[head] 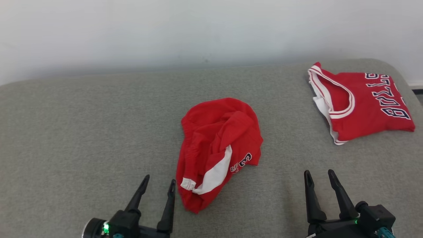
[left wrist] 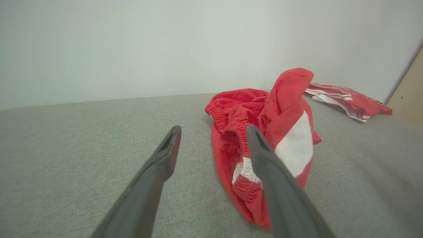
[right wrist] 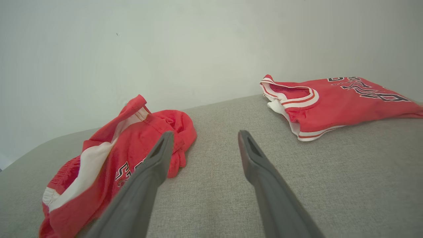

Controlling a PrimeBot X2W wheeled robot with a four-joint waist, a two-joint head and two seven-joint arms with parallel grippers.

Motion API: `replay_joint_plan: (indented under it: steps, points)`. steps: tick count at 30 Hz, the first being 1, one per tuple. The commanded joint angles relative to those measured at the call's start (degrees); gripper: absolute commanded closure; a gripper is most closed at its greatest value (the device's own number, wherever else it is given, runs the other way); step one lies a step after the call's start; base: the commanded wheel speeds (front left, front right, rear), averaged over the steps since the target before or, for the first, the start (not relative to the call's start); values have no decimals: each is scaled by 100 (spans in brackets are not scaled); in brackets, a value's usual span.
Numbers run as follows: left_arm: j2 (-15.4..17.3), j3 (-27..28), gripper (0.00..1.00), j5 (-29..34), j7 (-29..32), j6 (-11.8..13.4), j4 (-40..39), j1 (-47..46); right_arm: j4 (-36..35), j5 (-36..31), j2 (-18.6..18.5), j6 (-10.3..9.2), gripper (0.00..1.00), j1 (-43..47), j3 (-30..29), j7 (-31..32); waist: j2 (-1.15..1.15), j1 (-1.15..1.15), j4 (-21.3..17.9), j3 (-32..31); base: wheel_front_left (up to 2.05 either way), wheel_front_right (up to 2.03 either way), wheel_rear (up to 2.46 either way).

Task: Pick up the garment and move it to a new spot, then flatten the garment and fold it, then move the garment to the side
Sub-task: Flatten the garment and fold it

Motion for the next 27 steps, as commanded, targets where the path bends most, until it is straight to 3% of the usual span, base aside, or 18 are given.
replay_joint_plan:
  steps: [1,16,17,18,19,27]
  points:
    - [4,-15,0,37,-15,-9,92,-131,14,62,10,-11,0,-91,32,-7,0,0,-217,73,0,0,0]
    - [80,-122,0,-131,-15,-35,1412,-633,36,287,14,-11,0,-214,94,-7,0,0,-675,260,0,0,0]
    - [79,-133,14,-154,-15,-35,1463,-679,32,293,13,-11,0,-209,92,-7,0,0,-679,269,0,0,0]
    - [86,-131,70,-185,-15,-35,1490,-738,24,297,13,-11,0,-203,86,-7,0,0,-680,280,0,0,0]
    - [90,-138,100,-231,-15,-35,1536,-758,18,296,13,-11,0,-194,73,-7,0,0,-677,289,0,0,0]
    - [129,-224,100,-473,-15,-35,1355,-882,-6,287,13,-11,0,-150,-45,-7,0,0,-398,285,0,0,0]
